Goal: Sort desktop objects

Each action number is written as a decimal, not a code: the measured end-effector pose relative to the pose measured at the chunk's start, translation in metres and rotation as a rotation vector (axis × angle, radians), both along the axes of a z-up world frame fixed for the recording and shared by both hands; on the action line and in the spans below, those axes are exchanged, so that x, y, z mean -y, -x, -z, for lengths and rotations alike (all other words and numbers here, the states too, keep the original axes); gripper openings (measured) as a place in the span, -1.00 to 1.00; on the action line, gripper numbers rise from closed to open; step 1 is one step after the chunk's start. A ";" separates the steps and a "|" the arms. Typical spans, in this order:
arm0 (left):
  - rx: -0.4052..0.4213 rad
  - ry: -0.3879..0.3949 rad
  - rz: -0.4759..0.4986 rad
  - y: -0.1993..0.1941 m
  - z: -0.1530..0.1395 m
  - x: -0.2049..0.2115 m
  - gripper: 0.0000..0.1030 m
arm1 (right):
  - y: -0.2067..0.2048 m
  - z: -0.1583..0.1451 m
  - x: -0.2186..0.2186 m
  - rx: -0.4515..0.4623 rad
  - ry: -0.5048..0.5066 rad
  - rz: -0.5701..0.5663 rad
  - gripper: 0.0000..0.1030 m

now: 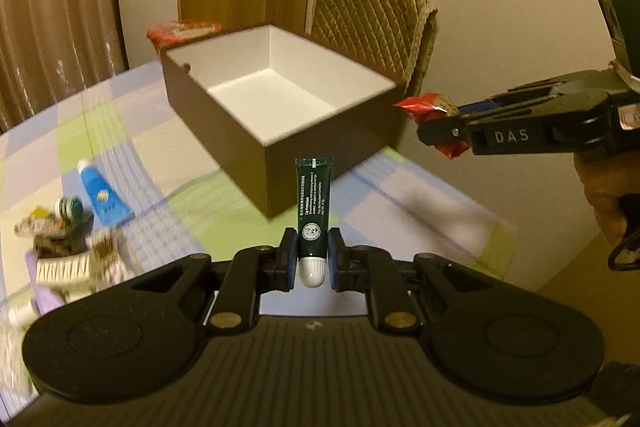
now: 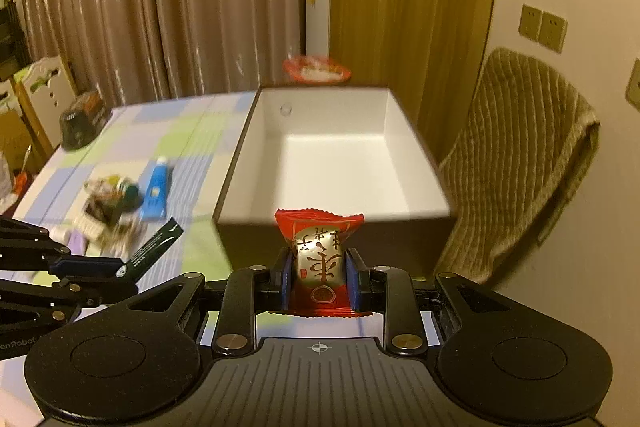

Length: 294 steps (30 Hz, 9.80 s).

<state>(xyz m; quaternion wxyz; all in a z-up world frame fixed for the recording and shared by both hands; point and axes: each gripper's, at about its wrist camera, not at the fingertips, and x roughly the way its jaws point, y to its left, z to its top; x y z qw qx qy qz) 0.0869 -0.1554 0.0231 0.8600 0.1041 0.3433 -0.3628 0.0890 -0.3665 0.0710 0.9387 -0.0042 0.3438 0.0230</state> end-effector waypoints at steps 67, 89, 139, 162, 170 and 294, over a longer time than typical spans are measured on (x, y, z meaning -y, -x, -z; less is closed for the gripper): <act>0.086 -0.103 -0.161 -0.170 -0.001 0.097 -0.39 | -0.195 0.063 0.048 -0.145 0.023 -0.224 -0.49; 0.086 -0.086 -0.509 -0.087 -0.010 -0.015 0.36 | -0.161 0.041 0.001 -0.001 0.015 -0.291 1.00; -0.114 -0.164 -0.662 0.072 0.033 -0.270 0.98 | 0.009 0.070 -0.216 -0.155 0.033 -0.298 1.00; -0.153 -0.198 -0.702 0.063 0.039 -0.259 0.97 | -0.012 0.086 -0.216 -0.237 0.023 -0.392 1.00; -0.157 -0.213 -0.703 0.056 0.037 -0.246 0.97 | -0.020 0.088 -0.209 -0.242 0.019 -0.417 1.00; -0.135 -0.182 -0.404 0.032 0.072 -0.174 0.03 | -0.011 0.096 -0.137 -0.250 0.107 -0.444 -0.47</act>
